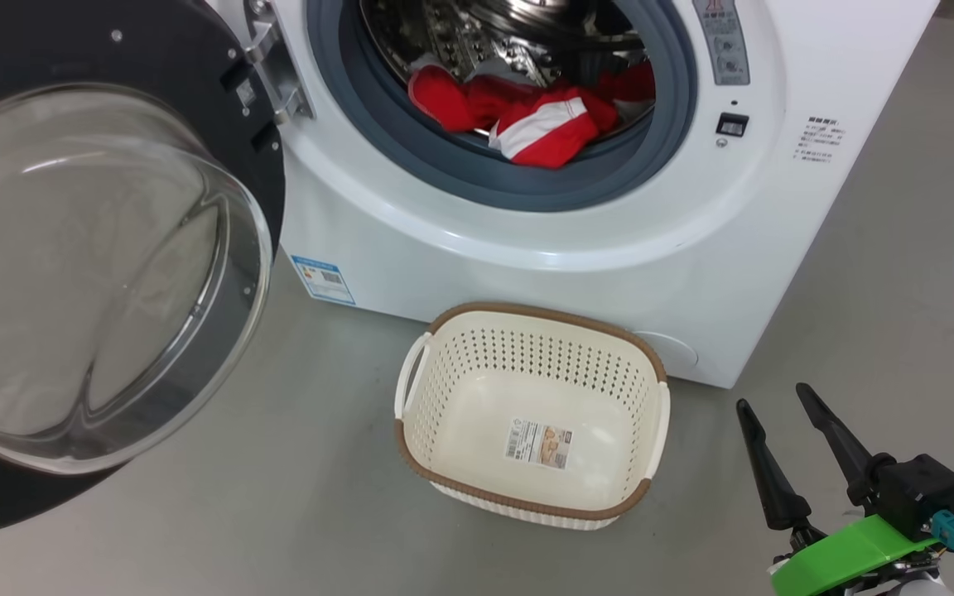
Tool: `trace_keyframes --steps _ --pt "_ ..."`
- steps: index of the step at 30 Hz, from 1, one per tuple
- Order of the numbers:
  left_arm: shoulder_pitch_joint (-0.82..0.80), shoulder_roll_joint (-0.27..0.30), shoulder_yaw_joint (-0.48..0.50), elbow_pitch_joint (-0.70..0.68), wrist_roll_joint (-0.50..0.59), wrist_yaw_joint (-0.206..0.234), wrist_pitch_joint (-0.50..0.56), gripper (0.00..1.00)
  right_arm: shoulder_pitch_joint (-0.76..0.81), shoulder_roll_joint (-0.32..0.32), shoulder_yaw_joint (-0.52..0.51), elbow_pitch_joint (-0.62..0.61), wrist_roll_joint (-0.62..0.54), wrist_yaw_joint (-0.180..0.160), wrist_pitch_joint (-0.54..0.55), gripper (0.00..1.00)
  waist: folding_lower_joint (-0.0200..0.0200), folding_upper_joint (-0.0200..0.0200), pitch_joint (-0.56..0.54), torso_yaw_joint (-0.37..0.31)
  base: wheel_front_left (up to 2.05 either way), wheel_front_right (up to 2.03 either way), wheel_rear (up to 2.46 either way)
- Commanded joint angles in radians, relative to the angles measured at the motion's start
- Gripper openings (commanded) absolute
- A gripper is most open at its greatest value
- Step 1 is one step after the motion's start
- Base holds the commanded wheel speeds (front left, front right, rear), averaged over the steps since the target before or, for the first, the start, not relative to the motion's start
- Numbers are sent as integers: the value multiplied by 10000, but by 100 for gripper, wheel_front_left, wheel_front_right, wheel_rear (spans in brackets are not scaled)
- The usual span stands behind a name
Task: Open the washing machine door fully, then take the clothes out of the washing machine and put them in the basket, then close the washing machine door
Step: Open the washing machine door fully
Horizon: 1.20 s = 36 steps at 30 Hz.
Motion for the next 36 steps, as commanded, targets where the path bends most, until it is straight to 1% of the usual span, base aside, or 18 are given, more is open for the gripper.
trace_keyframes --steps 1,2,3,5,6,9,13,19,23,28,36 --pt "312 312 20 -555 -92 -50 -49 47 -40 -39 200 -242 -89 75 -65 100 0 0 -186 -17 0 0 0" --pt "312 312 20 -555 -92 -50 -49 47 -40 -39 200 -242 -89 75 -65 100 0 0 -186 -17 0 0 0" --pt "460 250 -74 -713 -154 -50 -49 58 -19 -14 186 -251 -90 75 -65 100 0 0 -234 -30 0 0 0" --pt "830 156 -273 -1026 -172 -51 -49 89 32 41 179 -250 -106 75 -65 100 0 0 -355 -76 0 0 0" --pt "1026 101 -388 -1201 -208 -51 -49 100 57 64 176 -252 -122 75 -65 100 0 0 -403 -106 0 0 0" --pt "1669 -10 -935 -1726 -185 -51 -49 100 118 115 146 -258 -172 75 -65 100 0 0 -494 -204 0 0 0" --pt "2506 -95 -1925 -2394 -196 -51 -49 100 201 174 73 -241 -189 75 -65 100 0 0 -597 -380 0 0 0" --pt "3349 -137 -2992 -2854 -549 -51 -49 100 281 265 -95 -291 -176 75 -65 100 0 0 -730 -779 0 0 0" --pt "3655 -8 -3606 -3085 -885 -51 -49 100 335 303 -176 -397 -168 75 -65 100 0 0 -799 -1165 0 0 0" --pt "4049 367 -4651 -3187 -1106 -51 -49 100 419 350 -348 -493 -176 75 -65 100 0 0 -864 -1823 0 0 0" --pt "4236 616 -5390 -3317 -1588 -51 -49 100 672 424 -883 -617 -156 75 -65 100 0 0 -924 -2862 0 0 0"
